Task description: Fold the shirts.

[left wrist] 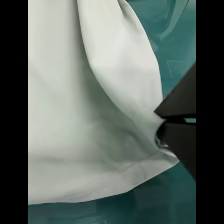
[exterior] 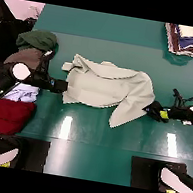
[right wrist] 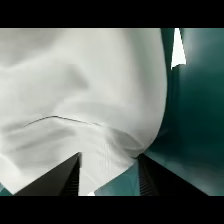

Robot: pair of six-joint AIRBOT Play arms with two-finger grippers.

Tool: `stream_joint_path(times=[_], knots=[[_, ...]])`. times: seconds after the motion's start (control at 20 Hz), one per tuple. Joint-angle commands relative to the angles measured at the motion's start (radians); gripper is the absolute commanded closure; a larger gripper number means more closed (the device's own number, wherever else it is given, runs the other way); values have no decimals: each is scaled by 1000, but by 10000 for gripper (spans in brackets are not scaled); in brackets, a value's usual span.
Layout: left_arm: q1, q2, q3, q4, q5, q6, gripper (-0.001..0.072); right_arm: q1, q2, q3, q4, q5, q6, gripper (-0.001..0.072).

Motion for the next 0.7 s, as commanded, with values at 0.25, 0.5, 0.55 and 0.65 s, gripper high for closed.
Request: stream_joint_path(times=[0.25,0.5,0.55,0.65], knots=[[104,1,122,6,-116,78,684,33,-26,181,-61,66,-6,698],[256,2,562,5,-268,138,684,-64,169,511,-67,143,-6,699],[271,2,671,5,-289,149,684,-85,201,592,-66,155,-6,699],[279,2,900,6,-317,160,684,-127,255,771,-67,176,-6,699]])
